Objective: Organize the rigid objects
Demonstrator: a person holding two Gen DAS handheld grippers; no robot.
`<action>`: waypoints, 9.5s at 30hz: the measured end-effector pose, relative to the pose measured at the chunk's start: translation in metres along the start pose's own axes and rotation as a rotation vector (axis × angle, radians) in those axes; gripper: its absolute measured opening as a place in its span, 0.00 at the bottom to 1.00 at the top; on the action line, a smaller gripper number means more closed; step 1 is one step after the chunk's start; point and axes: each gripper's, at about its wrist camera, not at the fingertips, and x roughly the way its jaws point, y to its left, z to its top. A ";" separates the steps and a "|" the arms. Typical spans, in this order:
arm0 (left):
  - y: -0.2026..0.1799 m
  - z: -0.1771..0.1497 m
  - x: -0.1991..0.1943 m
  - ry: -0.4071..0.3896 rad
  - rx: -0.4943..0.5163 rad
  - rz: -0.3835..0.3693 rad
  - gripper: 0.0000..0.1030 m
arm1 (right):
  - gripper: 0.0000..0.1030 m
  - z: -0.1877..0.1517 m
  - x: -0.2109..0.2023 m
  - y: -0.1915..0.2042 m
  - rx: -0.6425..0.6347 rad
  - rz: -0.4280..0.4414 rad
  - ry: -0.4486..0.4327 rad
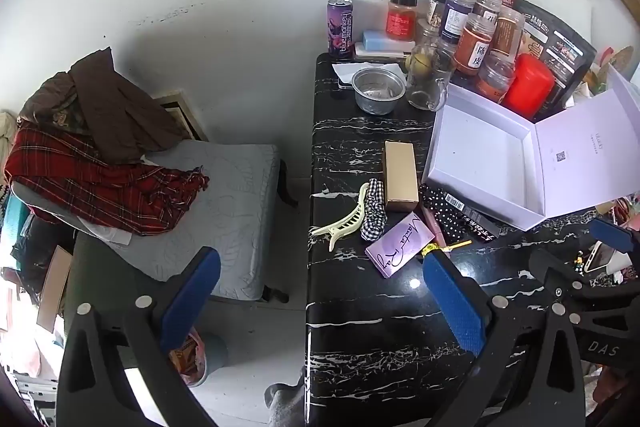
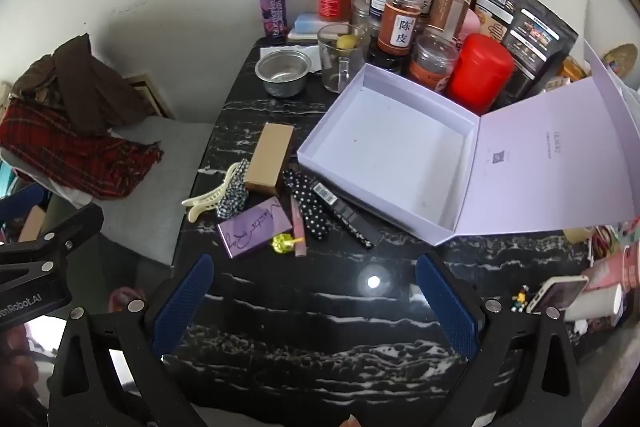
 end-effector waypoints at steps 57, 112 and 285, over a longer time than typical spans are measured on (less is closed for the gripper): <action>0.014 0.002 -0.009 0.020 -0.041 -0.074 1.00 | 1.00 0.003 0.001 0.013 -0.034 0.016 0.011; -0.002 0.014 0.060 0.162 -0.092 -0.100 1.00 | 0.92 0.013 0.059 -0.001 -0.119 0.169 0.088; -0.141 0.124 0.089 -0.080 0.316 -0.332 0.48 | 0.24 0.099 0.065 -0.077 -0.087 0.051 0.011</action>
